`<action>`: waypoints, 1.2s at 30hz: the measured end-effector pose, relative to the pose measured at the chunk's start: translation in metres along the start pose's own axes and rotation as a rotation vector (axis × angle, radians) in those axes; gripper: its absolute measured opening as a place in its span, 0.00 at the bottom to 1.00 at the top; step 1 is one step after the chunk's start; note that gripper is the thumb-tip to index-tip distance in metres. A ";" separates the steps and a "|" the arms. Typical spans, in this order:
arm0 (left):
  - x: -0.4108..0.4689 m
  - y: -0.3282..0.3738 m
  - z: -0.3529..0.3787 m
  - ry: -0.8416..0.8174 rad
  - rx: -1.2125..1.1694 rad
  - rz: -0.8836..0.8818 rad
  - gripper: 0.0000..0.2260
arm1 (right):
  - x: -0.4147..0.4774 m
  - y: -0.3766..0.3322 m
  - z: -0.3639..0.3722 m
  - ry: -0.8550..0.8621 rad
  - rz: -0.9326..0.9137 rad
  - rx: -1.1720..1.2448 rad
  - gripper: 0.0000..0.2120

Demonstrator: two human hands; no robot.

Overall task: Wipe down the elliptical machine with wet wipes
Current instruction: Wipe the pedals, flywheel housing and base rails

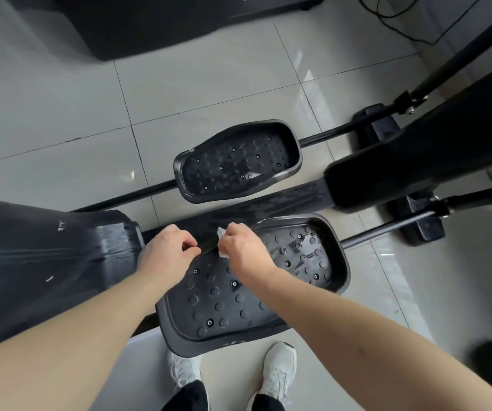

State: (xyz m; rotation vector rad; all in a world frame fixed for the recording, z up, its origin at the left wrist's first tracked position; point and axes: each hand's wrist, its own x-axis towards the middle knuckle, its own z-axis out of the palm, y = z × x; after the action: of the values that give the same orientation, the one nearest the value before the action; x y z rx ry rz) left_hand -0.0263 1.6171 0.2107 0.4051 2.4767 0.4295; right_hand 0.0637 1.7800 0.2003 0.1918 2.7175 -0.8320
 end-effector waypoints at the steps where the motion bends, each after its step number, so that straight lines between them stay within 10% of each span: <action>1: -0.001 -0.004 0.000 0.018 0.003 -0.005 0.05 | -0.004 0.003 0.002 0.052 0.019 0.023 0.12; 6: -0.005 -0.016 0.007 0.097 -0.004 0.012 0.07 | -0.008 0.062 -0.036 0.419 0.264 -0.015 0.11; 17: -0.014 -0.017 0.031 0.220 -0.147 -0.083 0.07 | 0.007 0.018 -0.008 0.172 -0.037 -0.026 0.20; 24: -0.016 -0.018 0.036 0.253 -0.153 -0.057 0.07 | 0.000 0.068 -0.036 0.318 0.255 -0.014 0.16; 31: -0.017 -0.018 0.038 0.265 -0.133 -0.039 0.06 | 0.023 0.013 -0.010 0.215 -0.013 -0.049 0.19; 36: -0.017 -0.020 0.040 0.285 -0.154 -0.024 0.06 | 0.000 0.076 -0.043 0.328 0.120 -0.086 0.14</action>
State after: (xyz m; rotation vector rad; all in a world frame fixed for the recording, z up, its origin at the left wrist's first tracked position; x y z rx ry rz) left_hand 0.0069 1.6015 0.1803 0.2661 2.6936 0.7059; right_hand 0.0692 1.8665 0.1940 0.5086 2.9995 -0.7011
